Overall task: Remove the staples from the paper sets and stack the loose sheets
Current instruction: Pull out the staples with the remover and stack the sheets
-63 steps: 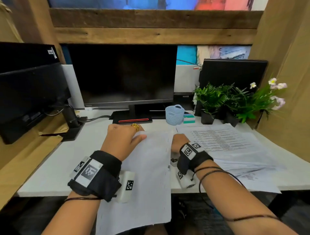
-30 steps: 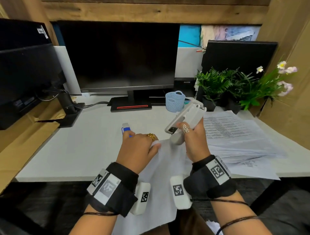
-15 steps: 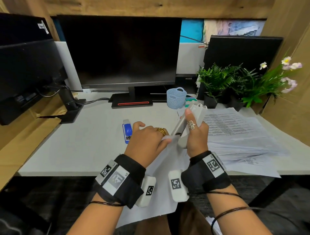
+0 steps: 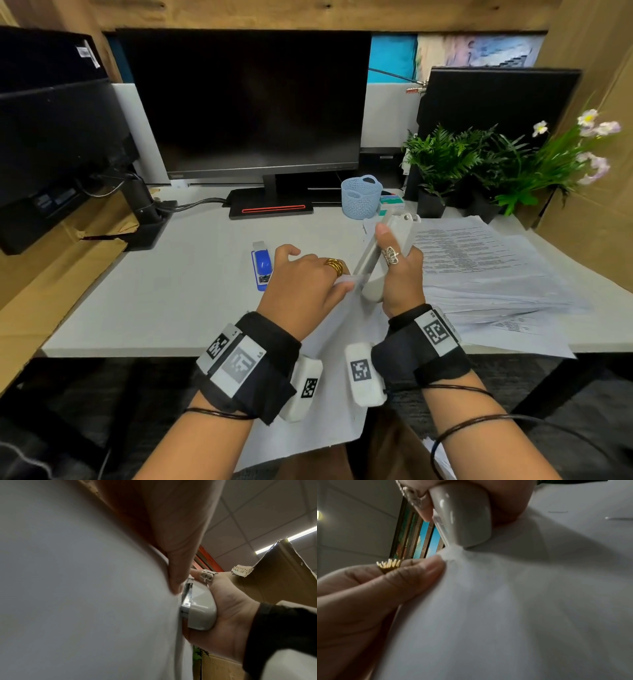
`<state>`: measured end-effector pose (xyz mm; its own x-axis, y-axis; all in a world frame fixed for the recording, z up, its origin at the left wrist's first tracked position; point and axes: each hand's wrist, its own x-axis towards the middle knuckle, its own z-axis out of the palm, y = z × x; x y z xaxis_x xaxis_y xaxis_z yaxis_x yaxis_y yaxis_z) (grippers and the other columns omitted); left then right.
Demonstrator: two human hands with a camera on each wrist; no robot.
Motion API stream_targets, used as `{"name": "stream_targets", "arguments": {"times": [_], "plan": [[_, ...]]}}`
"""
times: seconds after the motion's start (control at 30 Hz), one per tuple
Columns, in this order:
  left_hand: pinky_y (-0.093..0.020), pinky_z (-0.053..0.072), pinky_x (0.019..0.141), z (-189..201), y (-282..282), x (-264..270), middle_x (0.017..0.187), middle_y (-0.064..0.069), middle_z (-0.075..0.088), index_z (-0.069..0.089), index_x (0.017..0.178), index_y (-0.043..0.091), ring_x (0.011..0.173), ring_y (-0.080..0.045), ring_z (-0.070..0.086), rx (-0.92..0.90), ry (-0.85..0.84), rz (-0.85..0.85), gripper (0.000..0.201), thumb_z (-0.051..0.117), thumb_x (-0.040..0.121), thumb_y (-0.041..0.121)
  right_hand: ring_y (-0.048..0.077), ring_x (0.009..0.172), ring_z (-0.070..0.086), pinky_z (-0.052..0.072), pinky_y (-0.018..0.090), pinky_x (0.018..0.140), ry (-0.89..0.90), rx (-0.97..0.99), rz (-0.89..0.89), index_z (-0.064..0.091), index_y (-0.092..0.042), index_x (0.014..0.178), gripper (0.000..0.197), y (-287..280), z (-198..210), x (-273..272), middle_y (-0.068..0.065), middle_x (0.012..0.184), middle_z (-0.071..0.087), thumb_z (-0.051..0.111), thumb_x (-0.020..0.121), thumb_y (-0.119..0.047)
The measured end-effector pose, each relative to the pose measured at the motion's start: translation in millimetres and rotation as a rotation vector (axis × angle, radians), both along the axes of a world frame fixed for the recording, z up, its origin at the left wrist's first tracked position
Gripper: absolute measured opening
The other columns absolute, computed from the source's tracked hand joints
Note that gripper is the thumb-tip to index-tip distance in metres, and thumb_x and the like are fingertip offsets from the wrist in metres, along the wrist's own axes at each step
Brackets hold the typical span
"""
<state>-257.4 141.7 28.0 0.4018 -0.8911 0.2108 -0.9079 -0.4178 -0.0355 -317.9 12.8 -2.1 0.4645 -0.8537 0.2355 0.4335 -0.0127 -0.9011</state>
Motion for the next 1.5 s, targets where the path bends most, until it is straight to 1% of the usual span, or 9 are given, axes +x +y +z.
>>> {"name": "stream_targets", "arguments": {"times": [0.2, 0.53, 0.67, 0.8, 0.9, 1.07, 1.17, 1.23, 1.5], "plan": [[-0.034, 0.015, 0.102, -2.5, 1.8, -0.2, 0.106, 0.009, 0.065, 0.058, 0.111, 0.032, 0.099, -0.009, 0.054, -0.016, 0.032, -0.010, 0.036, 0.028, 0.098, 0.047, 0.026, 0.087, 0.061, 0.048, 0.047, 0.088, -0.058, 0.119, 0.037, 0.063, -0.019, 0.089, 0.035, -4.7, -0.9, -3.9, 0.005, 0.083, 0.064, 0.063, 0.069, -0.047], [-0.034, 0.013, 0.101, -4.5, 3.5, -3.6, 0.108, 0.011, 0.065, 0.059, 0.111, 0.032, 0.101, -0.008, 0.053, -0.020, 0.017, -0.020, 0.037, 0.028, 0.098, 0.049, 0.018, 0.083, 0.061, 0.051, 0.031, 0.078, -0.103, 0.034, -0.036, 0.062, -0.019, 0.088, 0.038, 1.5, -7.0, -1.3, 0.003, 0.084, 0.062, 0.064, 0.067, -0.050], [-0.034, 0.015, 0.102, -6.6, 4.7, -0.4, 0.105, 0.009, 0.065, 0.058, 0.114, 0.031, 0.100, -0.009, 0.054, -0.027, 0.032, -0.016, 0.037, 0.029, 0.098, 0.048, 0.026, 0.099, 0.061, 0.049, 0.037, 0.092, -0.013, 0.031, -0.020, 0.063, -0.019, 0.098, 0.019, -0.9, -7.6, 3.3, 0.005, 0.096, 0.065, 0.062, 0.087, -0.033], [-0.032, 0.017, 0.101, -12.6, 11.5, 15.7, 0.099, 0.008, 0.065, 0.059, 0.111, 0.030, 0.094, -0.010, 0.054, -0.046, 0.083, 0.021, 0.033, 0.033, 0.098, 0.046, 0.022, 0.098, 0.061, 0.048, 0.042, 0.094, 0.174, 0.185, 0.106, 0.061, -0.025, 0.112, 0.071, -21.8, 0.6, 18.4, 0.004, 0.103, 0.065, 0.065, 0.058, -0.072], [-0.029, 0.018, 0.095, -19.6, 20.1, 30.6, 0.099, 0.007, 0.066, 0.059, 0.108, 0.030, 0.091, -0.015, 0.054, -0.085, 0.186, 0.048, 0.030, 0.037, 0.097, 0.045, 0.025, 0.106, 0.057, 0.046, 0.046, 0.097, 0.357, 0.236, 0.109, 0.040, -0.018, 0.132, 0.099, -45.6, 6.0, 27.7, 0.008, 0.121, 0.057, 0.070, 0.052, -0.068], [-0.030, 0.022, 0.096, -27.1, 32.7, 45.4, 0.092, 0.007, 0.065, 0.059, 0.102, 0.031, 0.089, -0.020, 0.053, -0.077, 0.247, 0.076, 0.027, 0.039, 0.095, 0.047, 0.034, 0.095, 0.056, 0.052, 0.040, 0.072, 0.871, 0.120, 0.224, 0.035, -0.001, 0.135, 0.060, -57.9, -7.8, 40.8, 0.018, 0.119, 0.050, 0.060, 0.083, -0.018], [-0.032, 0.023, 0.097, -30.6, 38.2, 50.5, 0.089, 0.006, 0.065, 0.042, 0.078, 0.034, 0.081, -0.019, 0.049, -0.084, 0.255, 0.083, 0.020, 0.040, 0.095, 0.046, 0.036, 0.110, 0.055, 0.048, 0.036, 0.087, 1.151, -0.192, 0.232, 0.054, 0.002, 0.121, 0.042, -54.1, -20.8, 49.8, 0.021, 0.122, 0.055, 0.059, 0.087, -0.022], [-0.032, 0.023, 0.096, -33.4, 41.3, 53.0, 0.074, 0.008, 0.055, 0.039, 0.073, 0.034, 0.080, -0.019, 0.047, -0.069, 0.244, 0.113, 0.025, 0.041, 0.095, 0.046, 0.032, 0.109, 0.056, 0.044, 0.028, 0.078, 1.255, -0.309, 0.212, 0.056, 0.003, 0.115, 0.042, -51.1, -30.0, 55.8, 0.018, 0.119, 0.059, 0.062, 0.085, -0.027], [-0.026, 0.024, 0.092, -41.0, 43.6, 57.5, 0.089, 0.004, 0.060, 0.059, 0.109, 0.025, 0.089, -0.017, 0.055, -0.053, 0.081, 0.084, 0.029, 0.044, 0.094, 0.045, 0.021, 0.081, 0.051, 0.028, 0.021, 0.045, 1.392, -0.568, 0.159, 0.058, -0.006, 0.090, 0.030, -45.8, -39.4, 77.8, 0.010, 0.090, 0.054, 0.067, 0.083, -0.034]]}}
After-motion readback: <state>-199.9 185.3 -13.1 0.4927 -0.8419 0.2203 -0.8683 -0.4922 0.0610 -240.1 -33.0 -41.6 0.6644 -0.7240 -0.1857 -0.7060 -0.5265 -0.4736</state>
